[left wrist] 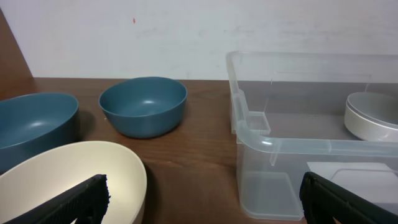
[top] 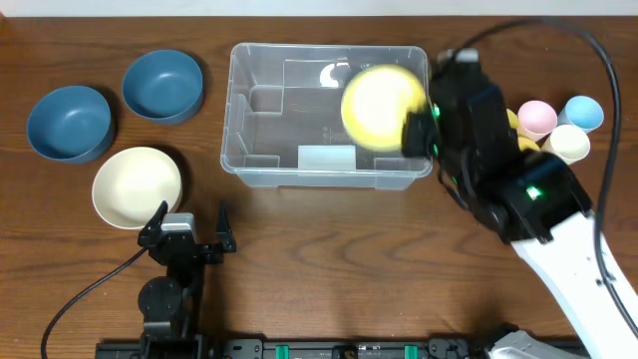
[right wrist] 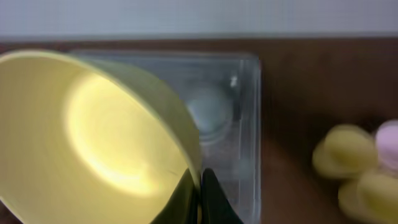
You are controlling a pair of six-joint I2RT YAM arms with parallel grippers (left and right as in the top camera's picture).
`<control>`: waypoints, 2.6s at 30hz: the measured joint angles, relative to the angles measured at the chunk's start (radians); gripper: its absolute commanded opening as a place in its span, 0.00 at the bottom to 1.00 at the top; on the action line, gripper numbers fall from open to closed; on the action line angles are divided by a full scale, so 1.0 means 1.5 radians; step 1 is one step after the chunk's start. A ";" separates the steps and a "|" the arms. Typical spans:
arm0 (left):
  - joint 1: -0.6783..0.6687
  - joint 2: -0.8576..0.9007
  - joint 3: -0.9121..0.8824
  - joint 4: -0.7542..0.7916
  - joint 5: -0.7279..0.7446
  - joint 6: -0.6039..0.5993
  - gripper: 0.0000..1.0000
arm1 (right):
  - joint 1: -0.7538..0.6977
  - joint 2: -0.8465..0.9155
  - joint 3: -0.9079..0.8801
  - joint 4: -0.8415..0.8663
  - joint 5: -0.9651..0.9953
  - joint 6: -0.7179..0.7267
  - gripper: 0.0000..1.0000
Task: Pack container
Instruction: 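Carry the yellow bowl and stack it onto the bowls in container, then move the right gripper to the yellow cups and grasp one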
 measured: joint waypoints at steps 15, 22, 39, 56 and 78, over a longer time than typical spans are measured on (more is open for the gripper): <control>0.000 0.000 0.000 0.000 0.000 0.000 0.98 | -0.082 0.304 0.005 0.213 0.020 -0.017 0.01; 0.000 0.000 0.000 0.000 0.000 0.000 0.98 | -0.099 0.398 0.005 0.231 -0.014 -0.011 0.01; 0.000 0.000 0.000 0.000 0.000 0.000 0.98 | -0.099 0.439 0.014 0.196 -0.060 -0.002 0.56; 0.000 0.000 0.000 0.001 0.000 0.000 0.98 | -0.200 0.143 0.205 -0.257 -0.088 0.010 0.71; 0.000 0.000 0.000 0.000 0.000 0.000 0.98 | -0.562 0.112 -0.099 -0.129 -0.146 0.053 0.67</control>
